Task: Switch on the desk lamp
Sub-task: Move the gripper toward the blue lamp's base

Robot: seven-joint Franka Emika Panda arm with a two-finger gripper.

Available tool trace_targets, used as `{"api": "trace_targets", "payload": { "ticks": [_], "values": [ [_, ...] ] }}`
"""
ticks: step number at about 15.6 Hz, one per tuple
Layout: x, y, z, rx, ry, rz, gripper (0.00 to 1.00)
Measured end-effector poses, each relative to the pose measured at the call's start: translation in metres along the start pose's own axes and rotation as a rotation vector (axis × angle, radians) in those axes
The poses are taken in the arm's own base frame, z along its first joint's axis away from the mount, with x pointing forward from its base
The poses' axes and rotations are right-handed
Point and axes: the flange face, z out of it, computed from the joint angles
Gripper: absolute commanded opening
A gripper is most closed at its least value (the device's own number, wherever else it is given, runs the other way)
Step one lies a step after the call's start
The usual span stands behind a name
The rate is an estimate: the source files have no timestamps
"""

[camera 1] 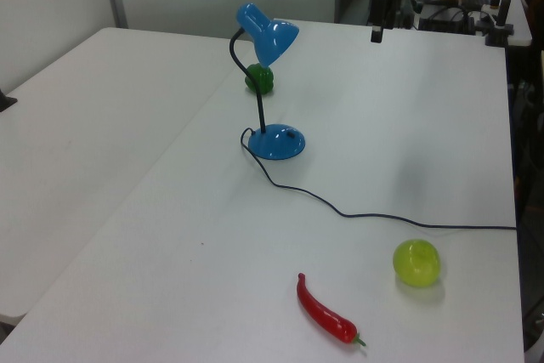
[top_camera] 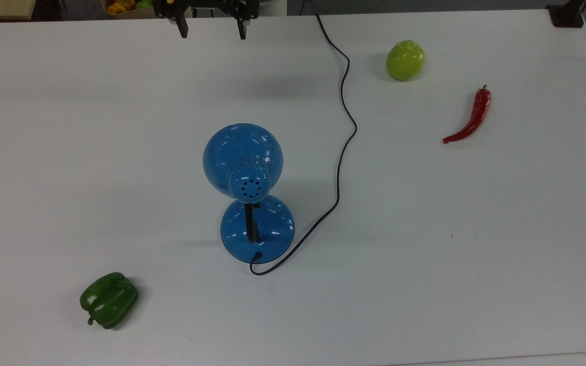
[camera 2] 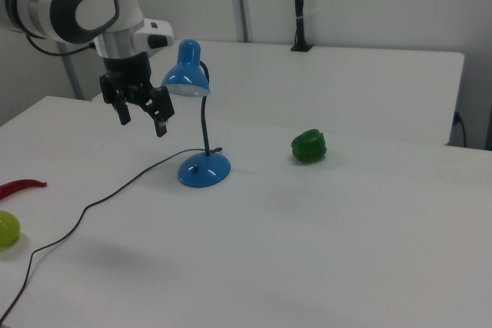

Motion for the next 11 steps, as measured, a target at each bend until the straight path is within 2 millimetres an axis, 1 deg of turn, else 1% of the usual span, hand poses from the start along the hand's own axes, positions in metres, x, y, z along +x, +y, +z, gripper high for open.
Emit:
{"api": "trace_targets", "payload": {
  "ticks": [6, 7, 8, 11],
  "values": [
    [0.0044, -0.0002, 0.0002, -0.002, 0.026, 0.000, 1.00],
    [0.0057, -0.0003, 0.0014, -0.003, 0.030, 0.000, 0.93],
    [0.0067, -0.0003, 0.0036, -0.004, 0.028, 0.000, 0.77],
    [0.0090, -0.0008, 0.0080, -0.005, 0.025, 0.000, 0.33]
  ]
}}
